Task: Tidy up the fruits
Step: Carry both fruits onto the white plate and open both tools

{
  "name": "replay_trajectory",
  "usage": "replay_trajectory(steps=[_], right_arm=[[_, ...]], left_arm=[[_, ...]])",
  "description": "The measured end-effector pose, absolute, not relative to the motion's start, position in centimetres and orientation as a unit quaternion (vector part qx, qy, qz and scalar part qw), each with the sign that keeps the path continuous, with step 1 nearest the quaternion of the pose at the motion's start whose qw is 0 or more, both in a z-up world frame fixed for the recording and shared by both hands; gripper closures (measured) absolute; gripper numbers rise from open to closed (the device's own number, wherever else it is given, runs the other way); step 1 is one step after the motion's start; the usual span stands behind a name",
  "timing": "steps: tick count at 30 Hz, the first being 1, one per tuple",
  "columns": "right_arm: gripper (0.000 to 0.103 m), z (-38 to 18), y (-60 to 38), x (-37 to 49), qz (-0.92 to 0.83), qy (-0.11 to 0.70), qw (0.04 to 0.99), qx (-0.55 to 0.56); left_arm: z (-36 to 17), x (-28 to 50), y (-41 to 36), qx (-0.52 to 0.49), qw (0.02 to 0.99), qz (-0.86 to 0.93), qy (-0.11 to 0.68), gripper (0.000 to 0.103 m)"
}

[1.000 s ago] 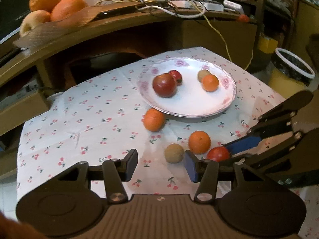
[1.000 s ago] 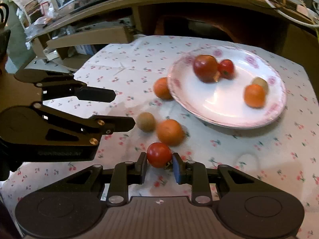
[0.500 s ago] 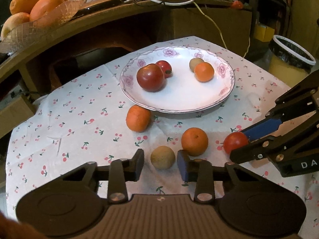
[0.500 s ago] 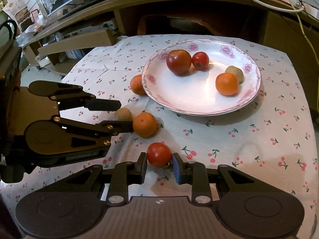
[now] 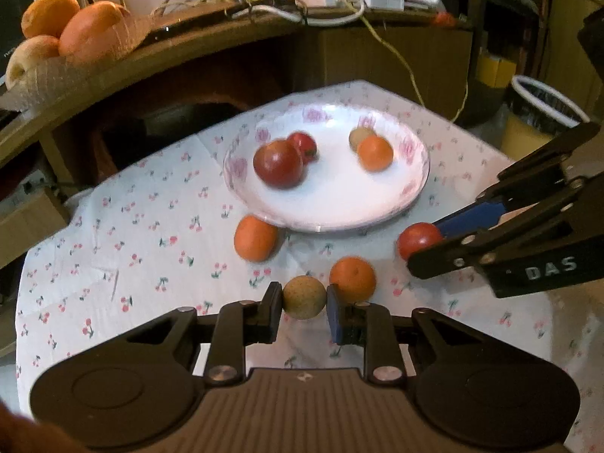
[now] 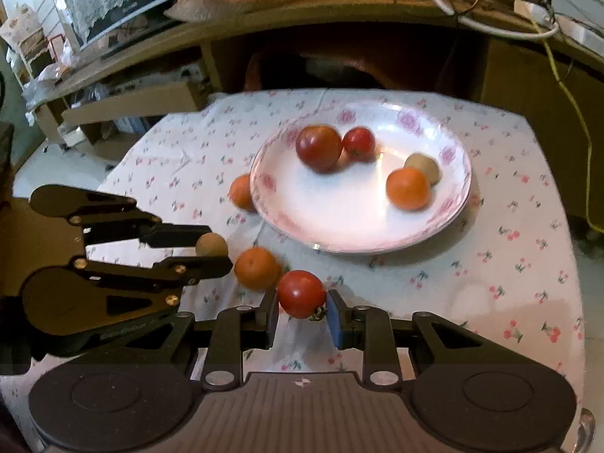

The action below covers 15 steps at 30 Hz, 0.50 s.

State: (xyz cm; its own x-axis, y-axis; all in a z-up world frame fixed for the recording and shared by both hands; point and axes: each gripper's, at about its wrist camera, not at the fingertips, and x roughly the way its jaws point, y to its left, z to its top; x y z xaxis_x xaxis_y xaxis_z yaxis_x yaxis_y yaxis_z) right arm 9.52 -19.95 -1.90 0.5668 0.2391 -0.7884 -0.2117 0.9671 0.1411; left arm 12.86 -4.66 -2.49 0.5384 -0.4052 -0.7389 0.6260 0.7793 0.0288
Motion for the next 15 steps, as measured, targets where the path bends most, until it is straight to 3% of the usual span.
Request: replay_trajectory(steps=[15], right_arm=[[0.075,0.3,-21.1,10.5,0.113,0.405,0.907,0.023]], left_arm=[[-0.4,14.5,-7.6,0.128,0.878,-0.298,0.352,0.072]])
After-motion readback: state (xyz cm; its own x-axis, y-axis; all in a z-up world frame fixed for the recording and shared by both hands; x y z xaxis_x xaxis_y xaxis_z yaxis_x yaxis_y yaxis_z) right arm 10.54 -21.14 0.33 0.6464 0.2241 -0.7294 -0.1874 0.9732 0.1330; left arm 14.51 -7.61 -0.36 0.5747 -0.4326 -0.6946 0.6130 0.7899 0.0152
